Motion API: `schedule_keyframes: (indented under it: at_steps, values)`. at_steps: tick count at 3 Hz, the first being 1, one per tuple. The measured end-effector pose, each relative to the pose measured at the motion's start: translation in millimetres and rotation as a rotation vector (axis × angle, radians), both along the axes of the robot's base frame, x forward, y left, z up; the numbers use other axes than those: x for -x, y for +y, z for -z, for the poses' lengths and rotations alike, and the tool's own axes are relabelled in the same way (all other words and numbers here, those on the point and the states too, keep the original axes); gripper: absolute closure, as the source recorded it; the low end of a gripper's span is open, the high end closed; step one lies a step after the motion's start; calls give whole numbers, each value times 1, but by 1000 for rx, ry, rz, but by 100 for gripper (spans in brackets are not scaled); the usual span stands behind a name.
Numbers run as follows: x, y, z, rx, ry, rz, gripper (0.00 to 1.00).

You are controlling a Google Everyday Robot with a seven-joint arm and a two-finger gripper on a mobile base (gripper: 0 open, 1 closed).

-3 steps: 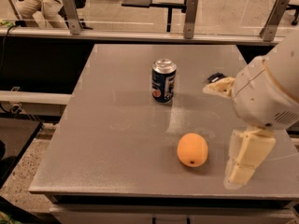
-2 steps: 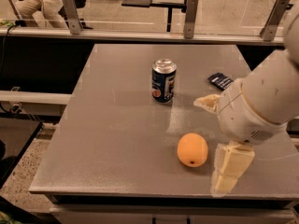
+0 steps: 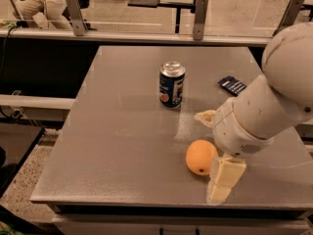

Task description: Move orange near rxbar blueberry

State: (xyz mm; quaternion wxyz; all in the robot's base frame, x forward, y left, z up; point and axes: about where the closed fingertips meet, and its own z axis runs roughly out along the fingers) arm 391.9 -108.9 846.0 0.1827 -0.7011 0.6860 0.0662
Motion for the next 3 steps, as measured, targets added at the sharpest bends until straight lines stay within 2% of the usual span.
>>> schedule_keyframes:
  at_steps: [1, 3]
  values:
    - [-4, 5, 5, -18, 12, 6, 17]
    - [-16, 2, -6, -48, 24, 34, 64]
